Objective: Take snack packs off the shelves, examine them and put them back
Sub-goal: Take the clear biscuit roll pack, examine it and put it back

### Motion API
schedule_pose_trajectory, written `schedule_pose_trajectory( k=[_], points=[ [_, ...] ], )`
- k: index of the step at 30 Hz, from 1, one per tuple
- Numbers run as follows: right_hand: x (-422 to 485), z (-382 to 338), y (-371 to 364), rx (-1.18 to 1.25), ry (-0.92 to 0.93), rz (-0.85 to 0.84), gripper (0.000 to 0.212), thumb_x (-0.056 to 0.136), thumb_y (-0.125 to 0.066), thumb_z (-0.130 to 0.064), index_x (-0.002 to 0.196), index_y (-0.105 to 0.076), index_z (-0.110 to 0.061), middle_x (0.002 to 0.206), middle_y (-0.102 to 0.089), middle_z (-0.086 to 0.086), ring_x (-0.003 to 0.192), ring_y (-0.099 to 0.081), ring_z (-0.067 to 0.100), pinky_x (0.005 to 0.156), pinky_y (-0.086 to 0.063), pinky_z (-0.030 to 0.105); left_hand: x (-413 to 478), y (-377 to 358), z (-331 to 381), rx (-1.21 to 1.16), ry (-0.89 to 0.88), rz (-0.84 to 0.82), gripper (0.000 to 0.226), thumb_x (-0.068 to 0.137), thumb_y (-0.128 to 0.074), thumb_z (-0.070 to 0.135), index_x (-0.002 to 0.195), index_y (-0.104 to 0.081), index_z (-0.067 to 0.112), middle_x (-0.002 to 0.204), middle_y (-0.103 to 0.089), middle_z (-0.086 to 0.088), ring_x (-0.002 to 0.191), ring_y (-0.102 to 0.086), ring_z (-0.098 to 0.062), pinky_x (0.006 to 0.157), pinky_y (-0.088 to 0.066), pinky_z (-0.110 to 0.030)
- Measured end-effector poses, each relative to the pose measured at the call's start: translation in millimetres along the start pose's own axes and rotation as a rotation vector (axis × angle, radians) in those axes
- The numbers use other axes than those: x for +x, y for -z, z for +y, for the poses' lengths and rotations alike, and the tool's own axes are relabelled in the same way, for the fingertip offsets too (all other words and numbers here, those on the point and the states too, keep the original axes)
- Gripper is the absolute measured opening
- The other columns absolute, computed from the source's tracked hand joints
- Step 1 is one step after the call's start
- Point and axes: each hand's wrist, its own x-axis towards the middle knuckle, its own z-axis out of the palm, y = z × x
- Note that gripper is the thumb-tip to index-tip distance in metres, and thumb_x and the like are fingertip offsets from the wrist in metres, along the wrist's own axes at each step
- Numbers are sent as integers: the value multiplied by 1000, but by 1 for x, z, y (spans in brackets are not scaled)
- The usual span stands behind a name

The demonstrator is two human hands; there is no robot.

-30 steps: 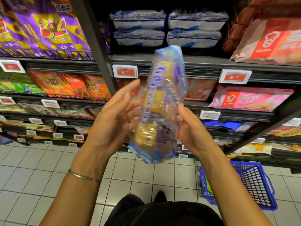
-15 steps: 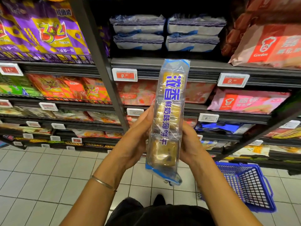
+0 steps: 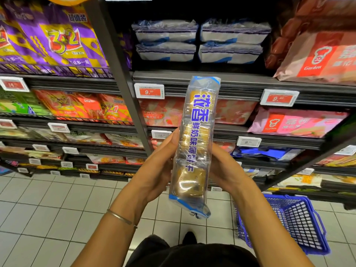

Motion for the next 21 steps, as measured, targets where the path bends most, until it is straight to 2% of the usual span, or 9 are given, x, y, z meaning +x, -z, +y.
schedule_pose_trajectory(
  k=[3,7,10,12,14,15,17,19,21],
  points=[
    [-1,-3,4,-32,4,-7,41,96,-60,-46,125,-73,-20,127,-71,8,122,-63,30,117,-32,67,1,0,2,32,-24,-9,65,97,-58,56,149,-55,17,143,-65,-12,136,-59,-34,111,-49,-51],
    [-2,-12,2,-188,27,91,47,94,-64,-47,132,-67,-21,131,-71,6,128,-63,27,117,-36,62,1,0,-4,0,-164,32,90,81,-80,60,155,-47,19,142,-65,-13,132,-62,-33,110,-49,-55],
    [-2,-23,0,-208,90,116,60,87,-72,-47,138,-60,-19,128,-71,13,121,-67,29,113,-42,62,4,8,-11,-6,-294,121,86,84,-81,45,158,-41,27,141,-65,-15,132,-61,-39,111,-45,-65],
    [-7,-34,-2,-65,128,-3,71,84,-75,-60,140,-59,-18,134,-68,16,124,-65,32,109,-48,60,4,12,-9,34,-380,187,92,80,-87,43,158,-40,28,137,-69,-10,129,-65,-32,104,-55,-53],
    [-13,-43,-5,130,136,-162,86,85,-65,-70,147,-53,-12,145,-59,19,134,-57,37,108,-50,55,7,14,-3,104,-450,274,96,75,-90,39,157,-41,26,133,-72,-3,124,-68,-22,94,-59,-34],
    [-15,-45,-6,194,124,-219,95,84,-62,-73,151,-47,-7,150,-54,22,138,-53,40,110,-47,54,9,14,-1,134,-473,323,96,73,-90,37,155,-42,26,131,-72,-1,122,-70,-20,92,-59,-29],
    [-16,-46,-9,199,100,-221,107,76,-72,-74,152,-44,-3,149,-54,23,138,-52,41,109,-48,53,13,13,2,175,-478,405,98,68,-91,38,153,-45,26,129,-73,1,118,-72,-16,89,-62,-30],
    [-13,-44,-11,134,109,-140,100,67,-87,-63,143,-55,-6,140,-63,21,130,-61,39,102,-54,50,15,11,1,236,-485,434,91,70,-91,40,150,-50,26,128,-74,4,116,-72,-13,89,-63,-31],
    [-11,-43,-7,130,153,-51,76,64,-92,-53,126,-73,-15,127,-73,15,119,-69,34,92,-59,45,15,13,0,299,-513,433,74,79,-87,36,145,-55,24,128,-74,3,116,-72,-14,88,-62,-29]
  ],
)
